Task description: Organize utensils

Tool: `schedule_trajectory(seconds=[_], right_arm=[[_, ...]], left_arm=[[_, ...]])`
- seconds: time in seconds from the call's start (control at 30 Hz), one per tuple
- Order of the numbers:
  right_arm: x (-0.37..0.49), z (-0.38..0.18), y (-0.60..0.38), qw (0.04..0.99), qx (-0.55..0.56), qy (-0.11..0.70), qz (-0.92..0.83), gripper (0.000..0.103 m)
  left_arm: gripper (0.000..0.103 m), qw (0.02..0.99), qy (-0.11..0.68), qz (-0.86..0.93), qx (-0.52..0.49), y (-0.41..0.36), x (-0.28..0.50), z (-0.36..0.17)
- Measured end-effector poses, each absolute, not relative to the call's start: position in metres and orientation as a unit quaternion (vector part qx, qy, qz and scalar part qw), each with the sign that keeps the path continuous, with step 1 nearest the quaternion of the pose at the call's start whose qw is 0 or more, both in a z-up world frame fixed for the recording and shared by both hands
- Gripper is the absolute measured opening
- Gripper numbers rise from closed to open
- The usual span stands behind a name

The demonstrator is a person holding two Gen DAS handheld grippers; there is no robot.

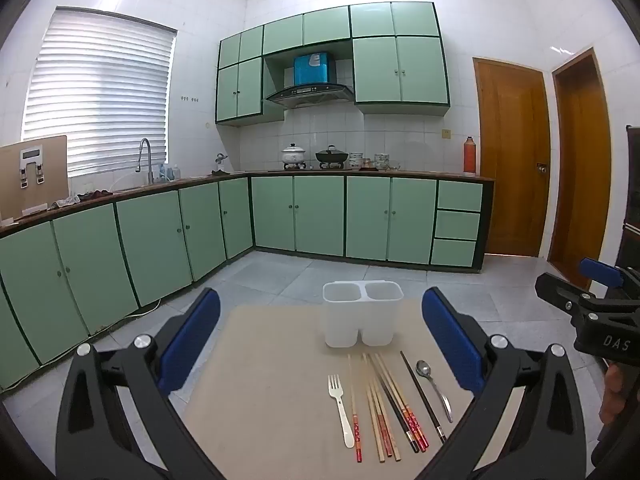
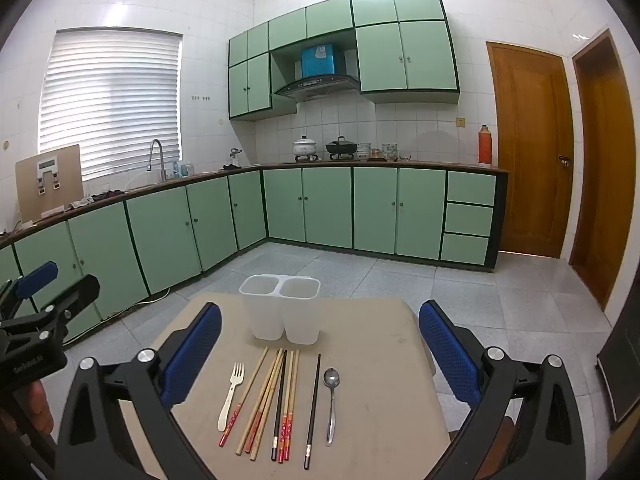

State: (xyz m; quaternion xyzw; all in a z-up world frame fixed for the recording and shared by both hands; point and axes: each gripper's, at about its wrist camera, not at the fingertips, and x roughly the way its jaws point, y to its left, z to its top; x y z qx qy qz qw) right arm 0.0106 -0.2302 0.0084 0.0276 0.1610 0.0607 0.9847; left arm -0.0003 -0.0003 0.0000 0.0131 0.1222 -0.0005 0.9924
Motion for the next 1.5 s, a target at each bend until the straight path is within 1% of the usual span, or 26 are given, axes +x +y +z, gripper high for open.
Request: schedule_trajectory(seconds=[1.5], right_arm=[[0.011,0.008,-0.228,0.984,0.027,0.163,0.06,0.097]], left_arm=[[0.098,0.992,0.125,0.001,0.011,0.01,0.001,-0.007]])
